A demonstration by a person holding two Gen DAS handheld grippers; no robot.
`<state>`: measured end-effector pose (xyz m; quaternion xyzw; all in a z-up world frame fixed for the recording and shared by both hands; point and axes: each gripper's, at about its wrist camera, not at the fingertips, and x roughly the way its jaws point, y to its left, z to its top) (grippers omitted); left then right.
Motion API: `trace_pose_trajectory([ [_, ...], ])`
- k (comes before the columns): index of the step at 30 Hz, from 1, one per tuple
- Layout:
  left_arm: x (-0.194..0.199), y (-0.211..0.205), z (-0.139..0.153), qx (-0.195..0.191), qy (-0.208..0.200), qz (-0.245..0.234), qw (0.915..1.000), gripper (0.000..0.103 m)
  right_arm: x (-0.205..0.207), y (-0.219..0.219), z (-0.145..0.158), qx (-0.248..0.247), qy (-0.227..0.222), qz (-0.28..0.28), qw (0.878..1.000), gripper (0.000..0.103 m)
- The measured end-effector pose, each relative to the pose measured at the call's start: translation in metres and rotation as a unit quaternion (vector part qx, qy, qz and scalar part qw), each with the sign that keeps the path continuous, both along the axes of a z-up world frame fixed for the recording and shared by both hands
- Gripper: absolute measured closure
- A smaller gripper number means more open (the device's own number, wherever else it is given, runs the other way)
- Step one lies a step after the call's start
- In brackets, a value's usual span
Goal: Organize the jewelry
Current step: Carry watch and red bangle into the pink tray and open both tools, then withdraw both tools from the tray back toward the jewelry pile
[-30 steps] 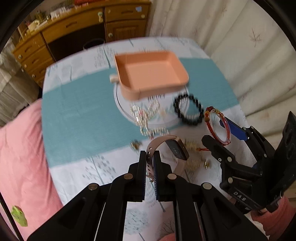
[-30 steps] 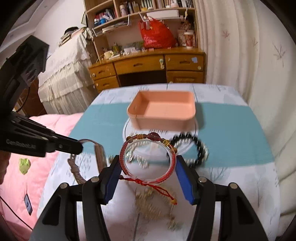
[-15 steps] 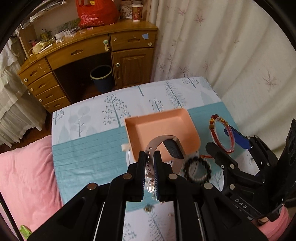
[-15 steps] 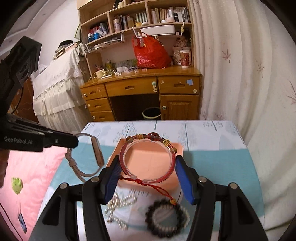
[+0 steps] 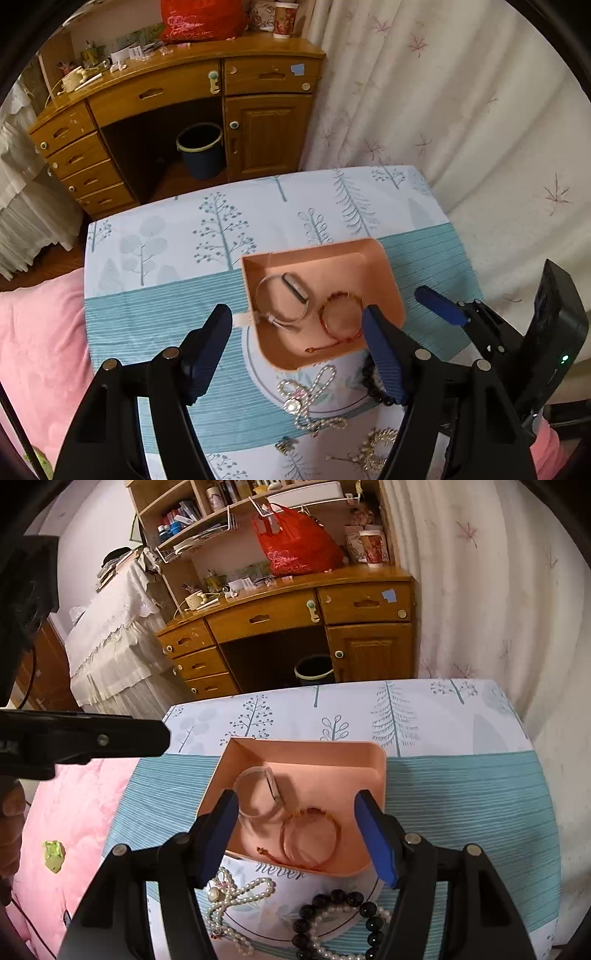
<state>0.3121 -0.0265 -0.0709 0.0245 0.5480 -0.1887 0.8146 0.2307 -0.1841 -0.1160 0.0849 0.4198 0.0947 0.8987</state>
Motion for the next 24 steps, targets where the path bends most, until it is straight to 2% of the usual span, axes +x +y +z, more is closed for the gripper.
trace_pose_trajectory([
  [3, -0.006, 0.006, 0.001, 0.027, -0.001, 0.003, 0.9996, 0.024, -0.007, 0.000, 0.004, 0.006, 0.004, -0.007, 1.000, 0.032],
  [10, -0.053, 0.029, 0.002, 0.057, 0.007, 0.016, 0.9982, 0.017, -0.059, 0.004, 0.016, 0.008, 0.014, -0.024, 1.000, 0.030],
  [13, -0.087, 0.040, -0.001, 0.056, 0.015, 0.015, 0.9982, 0.017, -0.094, 0.005, 0.016, 0.012, 0.022, -0.043, 0.999, 0.029],
  [18, -0.149, 0.057, -0.016, 0.021, 0.039, 0.012, 0.9990, 0.017, -0.160, 0.012, 0.010, 0.008, 0.036, -0.067, 0.997, 0.028],
  [24, -0.212, 0.073, -0.033, 0.042, 0.041, 0.029, 0.9979, 0.017, -0.220, 0.017, -0.005, -0.006, 0.066, -0.087, 0.994, 0.028],
])
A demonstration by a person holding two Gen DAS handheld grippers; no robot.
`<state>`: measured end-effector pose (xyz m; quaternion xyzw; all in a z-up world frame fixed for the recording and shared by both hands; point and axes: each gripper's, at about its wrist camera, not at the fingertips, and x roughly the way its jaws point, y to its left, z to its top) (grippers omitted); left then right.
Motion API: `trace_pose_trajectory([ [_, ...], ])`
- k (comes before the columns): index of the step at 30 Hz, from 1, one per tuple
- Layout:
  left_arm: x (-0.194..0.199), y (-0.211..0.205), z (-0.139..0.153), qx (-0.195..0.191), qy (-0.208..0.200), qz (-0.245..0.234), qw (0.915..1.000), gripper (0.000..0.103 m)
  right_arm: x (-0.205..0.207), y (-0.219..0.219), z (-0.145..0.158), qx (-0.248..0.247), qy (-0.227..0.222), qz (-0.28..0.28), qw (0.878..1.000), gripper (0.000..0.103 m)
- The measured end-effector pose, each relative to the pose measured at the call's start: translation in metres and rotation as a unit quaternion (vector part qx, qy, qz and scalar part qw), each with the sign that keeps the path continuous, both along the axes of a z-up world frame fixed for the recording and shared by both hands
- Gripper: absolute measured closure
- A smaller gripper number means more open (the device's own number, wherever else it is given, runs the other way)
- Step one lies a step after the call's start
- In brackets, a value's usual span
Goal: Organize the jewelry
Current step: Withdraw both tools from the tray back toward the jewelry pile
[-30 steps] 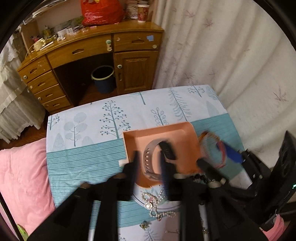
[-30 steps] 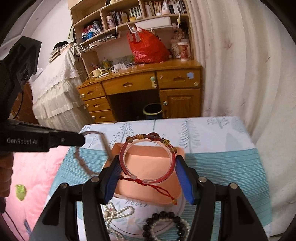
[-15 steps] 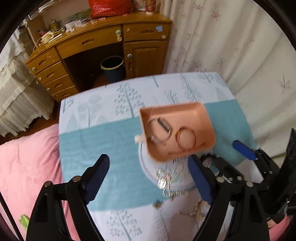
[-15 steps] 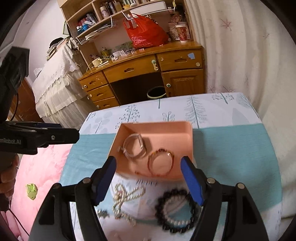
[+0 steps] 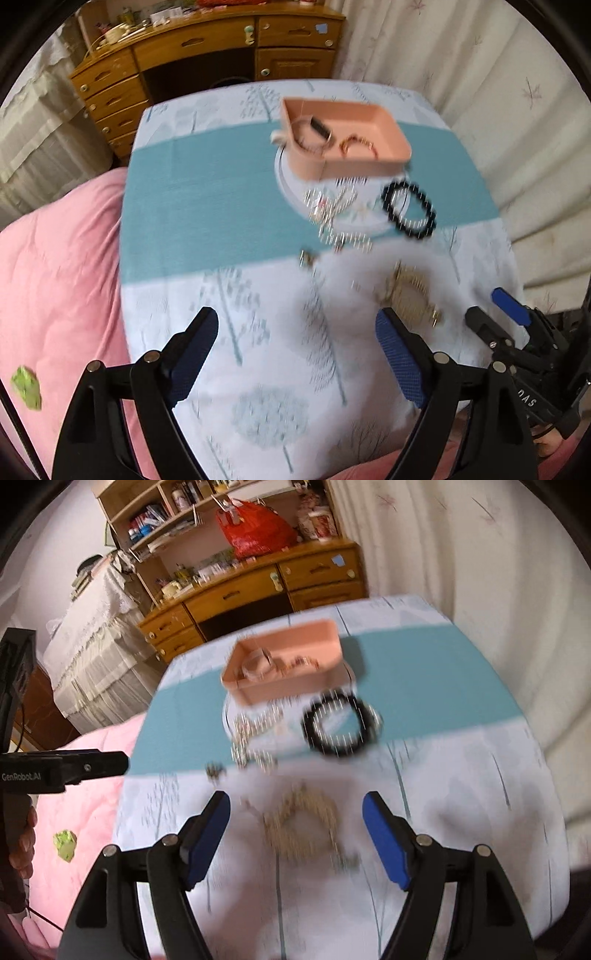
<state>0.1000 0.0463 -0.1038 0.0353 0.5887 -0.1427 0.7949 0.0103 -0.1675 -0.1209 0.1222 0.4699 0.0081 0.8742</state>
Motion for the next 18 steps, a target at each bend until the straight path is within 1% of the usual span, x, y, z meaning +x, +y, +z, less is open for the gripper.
trace_pose_trajectory([
  [4, -0.037, 0.002, 0.000, 0.007, -0.010, -0.018, 0.9998, 0.017, -0.038, 0.000, -0.008, 0.014, 0.011, -0.018, 1.000, 0.028],
  [6, -0.052, 0.001, 0.000, 0.004, -0.018, -0.026, 0.9995, 0.017, -0.046, 0.000, -0.008, 0.013, 0.011, -0.021, 1.000, 0.028],
  [9, -0.063, -0.001, 0.002, -0.005, -0.025, -0.033, 0.9992, 0.017, -0.053, -0.002, -0.002, 0.000, 0.005, -0.025, 1.000, 0.028],
  [12, -0.067, -0.006, 0.004, 0.008, -0.025, -0.028, 0.9993, 0.017, -0.062, -0.001, 0.002, -0.007, 0.002, -0.019, 1.000, 0.028],
  [15, -0.068, -0.010, 0.004, 0.002, -0.017, -0.025, 0.9995, 0.017, -0.064, 0.000, 0.004, -0.023, 0.007, -0.008, 1.000, 0.028],
  [18, -0.071, -0.013, 0.000, 0.008, -0.006, -0.017, 0.9998, 0.017, -0.065, 0.003, 0.003, -0.037, 0.014, 0.008, 0.999, 0.028],
])
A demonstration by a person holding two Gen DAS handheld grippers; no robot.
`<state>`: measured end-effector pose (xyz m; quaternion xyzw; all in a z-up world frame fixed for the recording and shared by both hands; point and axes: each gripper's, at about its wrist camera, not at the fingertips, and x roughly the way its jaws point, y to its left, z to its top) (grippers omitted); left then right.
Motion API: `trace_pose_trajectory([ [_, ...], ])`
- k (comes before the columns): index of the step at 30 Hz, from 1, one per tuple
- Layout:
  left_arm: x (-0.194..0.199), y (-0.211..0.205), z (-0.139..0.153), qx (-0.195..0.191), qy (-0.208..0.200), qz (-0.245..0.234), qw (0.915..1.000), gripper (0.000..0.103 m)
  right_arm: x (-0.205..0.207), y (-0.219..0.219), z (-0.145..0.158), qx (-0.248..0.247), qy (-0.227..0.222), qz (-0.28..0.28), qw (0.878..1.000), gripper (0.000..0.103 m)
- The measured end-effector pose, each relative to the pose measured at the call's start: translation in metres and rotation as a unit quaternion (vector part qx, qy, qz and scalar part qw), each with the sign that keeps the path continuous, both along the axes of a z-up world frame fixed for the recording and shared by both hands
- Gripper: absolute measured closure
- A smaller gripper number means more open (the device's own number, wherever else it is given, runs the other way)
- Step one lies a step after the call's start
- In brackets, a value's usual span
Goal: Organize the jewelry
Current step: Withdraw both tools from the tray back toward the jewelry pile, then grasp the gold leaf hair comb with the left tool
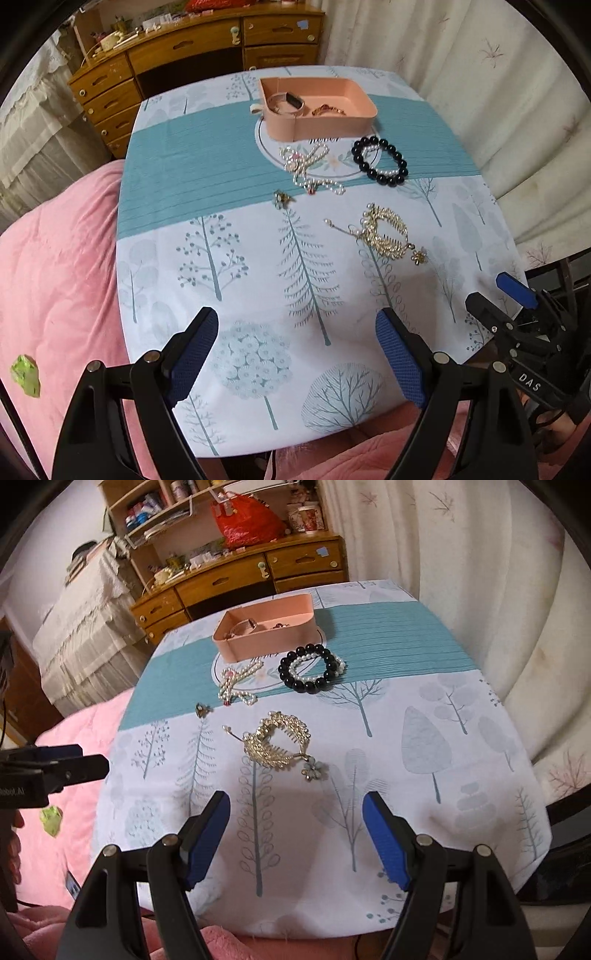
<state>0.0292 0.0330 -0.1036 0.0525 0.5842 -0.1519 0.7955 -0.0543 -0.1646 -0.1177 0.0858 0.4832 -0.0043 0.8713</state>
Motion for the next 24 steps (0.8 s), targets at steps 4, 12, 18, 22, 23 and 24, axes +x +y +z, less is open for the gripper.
trace_pose_trajectory([
  [4, -0.003, -0.004, -0.002, -0.008, 0.006, 0.022, 0.9997, 0.017, -0.003, 0.003, -0.005, -0.025, 0.016, 0.031, 0.999, 0.028],
  [12, -0.008, -0.030, -0.015, 0.006, 0.039, 0.069, 0.9968, 0.017, -0.010, 0.000, -0.019, -0.079, 0.028, 0.127, 0.988, 0.028],
  [18, -0.005, -0.046, -0.035, 0.029, 0.083, 0.130, 0.9877, 0.017, -0.005, -0.005, -0.021, -0.128, -0.011, 0.242, 0.962, 0.028],
  [22, -0.002, -0.053, -0.050, 0.009, 0.118, 0.180, 0.9766, 0.017, -0.002, -0.011, -0.026, -0.135, -0.047, 0.304, 0.942, 0.029],
  [23, -0.001, -0.054, -0.053, -0.001, 0.124, 0.197, 0.9724, 0.017, 0.000, -0.013, -0.029, -0.133, -0.053, 0.318, 0.937, 0.029],
  [24, 0.001, -0.056, -0.056, -0.009, 0.129, 0.213, 0.9684, 0.017, 0.002, -0.015, -0.031, -0.131, -0.055, 0.326, 0.935, 0.029],
])
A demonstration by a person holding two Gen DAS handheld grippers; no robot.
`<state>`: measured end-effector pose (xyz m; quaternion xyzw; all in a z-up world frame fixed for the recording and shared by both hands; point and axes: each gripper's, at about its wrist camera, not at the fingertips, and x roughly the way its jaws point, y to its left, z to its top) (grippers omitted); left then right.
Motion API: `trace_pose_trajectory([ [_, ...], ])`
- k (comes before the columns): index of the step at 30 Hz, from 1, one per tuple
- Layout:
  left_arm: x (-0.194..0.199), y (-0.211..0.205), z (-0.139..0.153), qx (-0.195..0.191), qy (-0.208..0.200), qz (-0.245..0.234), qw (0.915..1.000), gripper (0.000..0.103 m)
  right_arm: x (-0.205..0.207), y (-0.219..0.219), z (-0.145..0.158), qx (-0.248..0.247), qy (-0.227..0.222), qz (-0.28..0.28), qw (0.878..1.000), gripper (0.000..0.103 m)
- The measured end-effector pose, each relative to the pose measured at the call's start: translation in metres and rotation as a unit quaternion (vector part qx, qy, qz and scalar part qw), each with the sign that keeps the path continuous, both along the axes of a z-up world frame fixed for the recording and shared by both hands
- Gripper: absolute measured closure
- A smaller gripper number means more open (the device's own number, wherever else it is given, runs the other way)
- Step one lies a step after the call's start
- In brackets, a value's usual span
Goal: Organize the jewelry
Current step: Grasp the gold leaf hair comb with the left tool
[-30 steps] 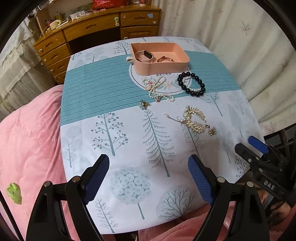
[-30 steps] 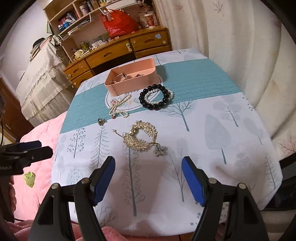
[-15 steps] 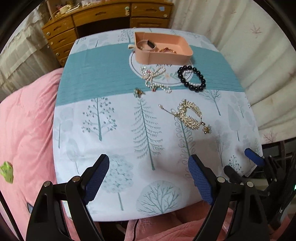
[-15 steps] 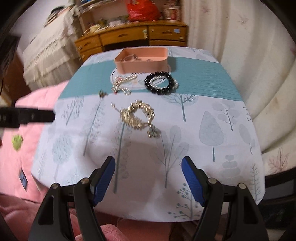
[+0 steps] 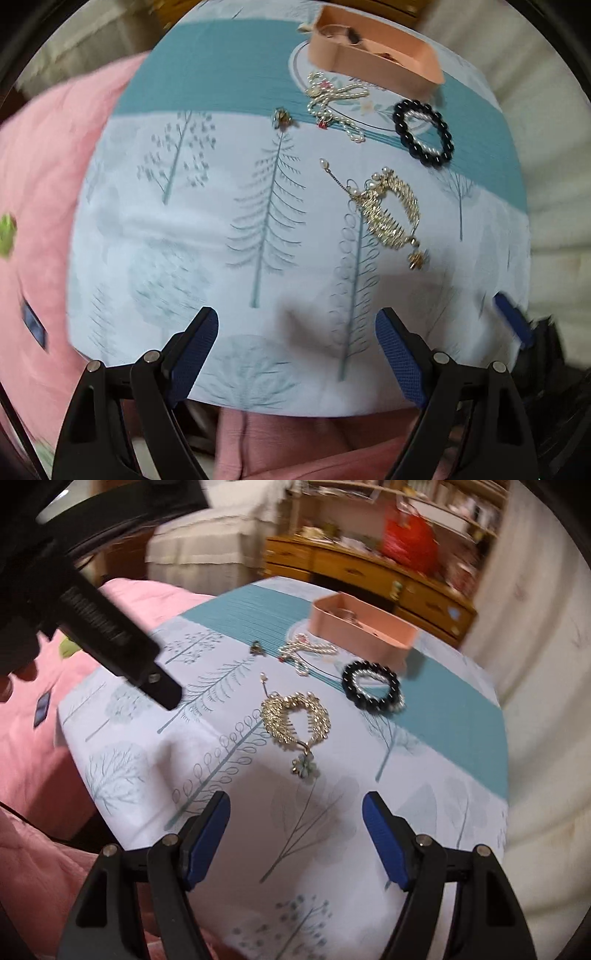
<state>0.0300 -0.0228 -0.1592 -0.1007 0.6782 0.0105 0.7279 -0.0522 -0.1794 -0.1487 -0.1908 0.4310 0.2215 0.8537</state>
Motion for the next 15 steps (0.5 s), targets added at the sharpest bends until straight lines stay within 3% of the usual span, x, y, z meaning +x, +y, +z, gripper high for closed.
trace_pose_trajectory([
  [5, 0.015, -0.016, -0.012, -0.036, 0.013, 0.069, 0.9968, 0.017, 0.017, -0.010, -0.016, 0.013, -0.004, 0.036, 0.999, 0.037],
  [9, 0.034, -0.032, -0.020, -0.056, 0.026, 0.091, 0.9939, 0.017, 0.028, -0.010, -0.026, 0.017, -0.020, 0.069, 0.997, 0.046],
  [15, 0.068, -0.056, -0.040, -0.019, 0.056, 0.100, 0.9932, 0.017, 0.041, -0.009, -0.037, 0.044, 0.009, 0.108, 0.993, 0.057],
])
